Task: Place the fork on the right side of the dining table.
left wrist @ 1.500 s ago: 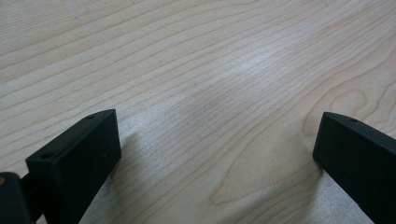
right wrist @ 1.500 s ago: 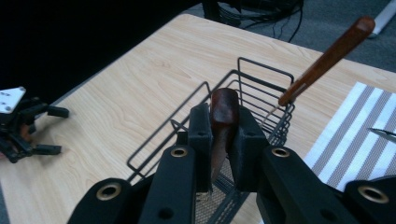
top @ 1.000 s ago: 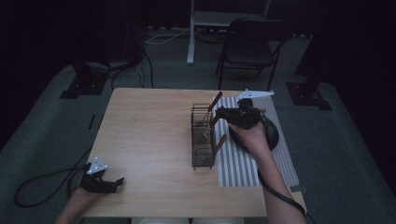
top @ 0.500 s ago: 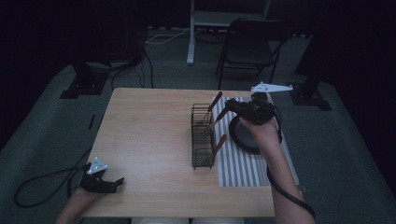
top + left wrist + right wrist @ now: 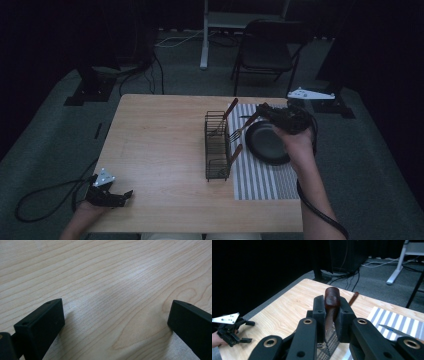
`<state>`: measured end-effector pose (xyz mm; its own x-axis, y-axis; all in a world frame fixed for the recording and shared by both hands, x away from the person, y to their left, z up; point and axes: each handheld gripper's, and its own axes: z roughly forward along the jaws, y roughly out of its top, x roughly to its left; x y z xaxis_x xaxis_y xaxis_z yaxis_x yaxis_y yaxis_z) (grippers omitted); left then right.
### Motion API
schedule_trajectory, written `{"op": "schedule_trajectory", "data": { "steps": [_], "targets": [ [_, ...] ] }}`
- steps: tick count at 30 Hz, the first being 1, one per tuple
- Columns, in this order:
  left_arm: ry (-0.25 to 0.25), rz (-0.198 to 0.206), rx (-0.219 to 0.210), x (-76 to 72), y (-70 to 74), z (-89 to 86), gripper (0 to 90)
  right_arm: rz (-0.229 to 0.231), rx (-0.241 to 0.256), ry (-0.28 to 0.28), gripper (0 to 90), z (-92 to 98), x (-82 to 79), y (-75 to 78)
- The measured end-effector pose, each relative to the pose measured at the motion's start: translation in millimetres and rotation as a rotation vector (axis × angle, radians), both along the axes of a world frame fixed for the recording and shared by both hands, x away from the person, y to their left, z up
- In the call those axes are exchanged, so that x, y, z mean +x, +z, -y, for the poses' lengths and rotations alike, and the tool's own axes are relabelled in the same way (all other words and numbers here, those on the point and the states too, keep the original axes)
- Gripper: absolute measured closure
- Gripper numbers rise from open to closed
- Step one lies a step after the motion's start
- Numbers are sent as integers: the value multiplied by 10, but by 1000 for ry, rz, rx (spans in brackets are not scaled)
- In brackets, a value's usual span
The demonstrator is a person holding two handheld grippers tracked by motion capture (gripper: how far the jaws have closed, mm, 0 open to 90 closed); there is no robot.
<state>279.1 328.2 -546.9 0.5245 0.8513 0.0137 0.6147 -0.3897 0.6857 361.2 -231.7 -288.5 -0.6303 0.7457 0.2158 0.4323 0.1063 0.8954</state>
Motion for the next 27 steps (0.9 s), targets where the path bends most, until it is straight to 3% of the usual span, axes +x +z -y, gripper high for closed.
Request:
{"op": "schedule_trajectory", "data": {
  "steps": [19, 27],
  "targets": [
    [0, -1, 0, 0, 0, 0, 9, -75, 16, -76, 809, 353, -51, -409],
    [1, 0, 0, 0, 0, 0, 9, -101, 11, -125, 809, 443, -176, -668]
  ]
}}
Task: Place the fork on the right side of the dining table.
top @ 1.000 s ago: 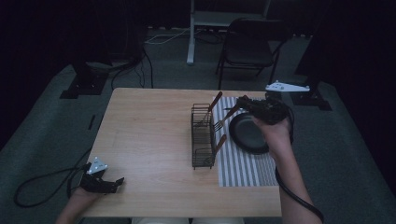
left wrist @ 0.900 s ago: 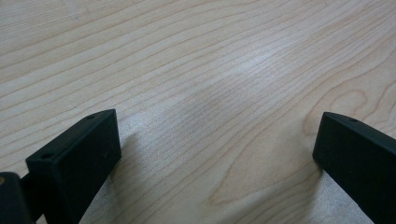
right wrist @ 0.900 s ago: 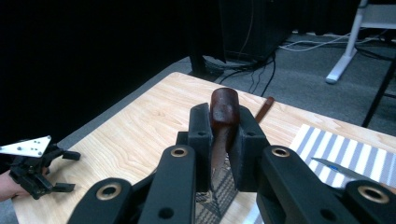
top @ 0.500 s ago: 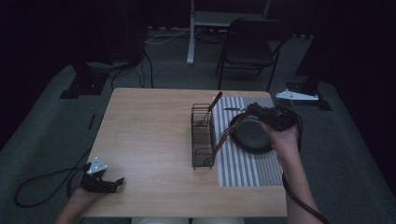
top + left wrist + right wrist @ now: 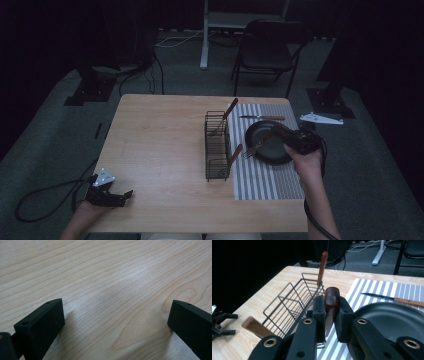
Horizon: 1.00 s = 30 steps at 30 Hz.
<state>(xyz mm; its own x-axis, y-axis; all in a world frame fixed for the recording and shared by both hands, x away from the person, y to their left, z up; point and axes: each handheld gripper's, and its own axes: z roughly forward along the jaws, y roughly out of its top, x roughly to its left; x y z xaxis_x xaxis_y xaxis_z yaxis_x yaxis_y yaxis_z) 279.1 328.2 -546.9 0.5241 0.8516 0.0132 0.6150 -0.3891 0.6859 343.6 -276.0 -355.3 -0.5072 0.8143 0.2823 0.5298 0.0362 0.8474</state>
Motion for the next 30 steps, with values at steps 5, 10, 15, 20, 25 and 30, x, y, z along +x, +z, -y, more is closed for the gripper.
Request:
{"op": "schedule_trajectory", "data": {
  "steps": [5, 10, 15, 20, 25, 30],
  "targets": [
    [0, 1, 1, 0, 0, 0, 9, -10, 3, -23, 809, 37, -97, -133],
    [0, 0, 0, 0, 0, 0, 9, -37, 23, -45, 809, 80, -142, -286],
    [0, -1, 0, 0, 0, 0, 9, -50, 27, -73, 809, 110, -178, -416],
    [0, -1, 0, 0, 0, 0, 9, -65, 37, -82, 809, 112, -203, -512],
    [0, -1, 0, 0, 0, 0, 9, -61, 40, -108, 808, 99, -236, -581],
    [0, -1, 0, 0, 0, 0, 9, -76, 50, -113, 809, 89, -255, -659]
  ]
}}
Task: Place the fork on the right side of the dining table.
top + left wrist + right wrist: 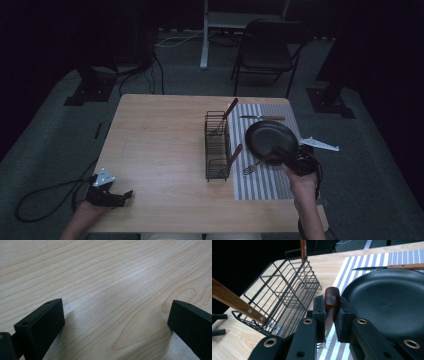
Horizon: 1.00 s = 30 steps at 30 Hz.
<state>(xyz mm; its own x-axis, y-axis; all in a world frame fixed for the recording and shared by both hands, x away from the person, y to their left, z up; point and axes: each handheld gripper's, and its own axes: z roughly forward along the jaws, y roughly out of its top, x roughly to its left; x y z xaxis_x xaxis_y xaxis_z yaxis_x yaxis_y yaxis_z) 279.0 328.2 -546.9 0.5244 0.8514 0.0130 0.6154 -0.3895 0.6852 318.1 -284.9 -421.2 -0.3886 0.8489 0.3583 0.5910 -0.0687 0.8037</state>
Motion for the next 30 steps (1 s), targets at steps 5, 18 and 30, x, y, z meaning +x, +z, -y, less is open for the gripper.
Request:
{"op": "schedule_trajectory", "data": {
  "steps": [5, 18, 30],
  "targets": [
    [0, 0, 0, 0, 0, 0, 9, -1, -2, -27, 808, 18, -27, -49],
    [0, 0, 0, 0, 0, 0, 9, -27, 57, -82, 804, 185, -152, -175],
    [0, 0, 0, 0, 0, 0, 9, -53, 89, -88, 663, 375, -229, -252]
  ]
}}
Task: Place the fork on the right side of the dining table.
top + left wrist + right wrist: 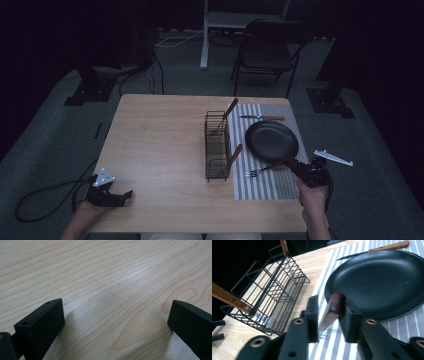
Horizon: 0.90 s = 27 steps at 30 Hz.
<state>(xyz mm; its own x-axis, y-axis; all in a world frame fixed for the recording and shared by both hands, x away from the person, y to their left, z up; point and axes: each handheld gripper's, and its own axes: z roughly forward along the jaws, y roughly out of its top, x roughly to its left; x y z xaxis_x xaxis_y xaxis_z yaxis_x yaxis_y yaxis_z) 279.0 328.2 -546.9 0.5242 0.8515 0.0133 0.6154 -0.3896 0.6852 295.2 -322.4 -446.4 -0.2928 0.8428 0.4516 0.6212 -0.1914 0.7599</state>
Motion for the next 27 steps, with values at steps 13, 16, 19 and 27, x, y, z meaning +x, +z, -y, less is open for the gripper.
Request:
{"op": "schedule_trajectory", "data": {
  "steps": [13, 16, 19, 27],
  "targets": [
    [0, 0, 0, 0, 0, 0, 9, -78, -16, -33, 642, 172, 1, -162],
    [0, 0, 0, 0, 0, 0, 9, -93, -20, -37, 642, 207, -1, -196],
    [0, 0, 0, 0, 0, 0, 9, -104, -19, -42, 636, 232, 6, -222],
    [0, 0, 0, 0, 0, 0, 9, -135, -10, -63, 615, 296, 25, -340]
  ]
}}
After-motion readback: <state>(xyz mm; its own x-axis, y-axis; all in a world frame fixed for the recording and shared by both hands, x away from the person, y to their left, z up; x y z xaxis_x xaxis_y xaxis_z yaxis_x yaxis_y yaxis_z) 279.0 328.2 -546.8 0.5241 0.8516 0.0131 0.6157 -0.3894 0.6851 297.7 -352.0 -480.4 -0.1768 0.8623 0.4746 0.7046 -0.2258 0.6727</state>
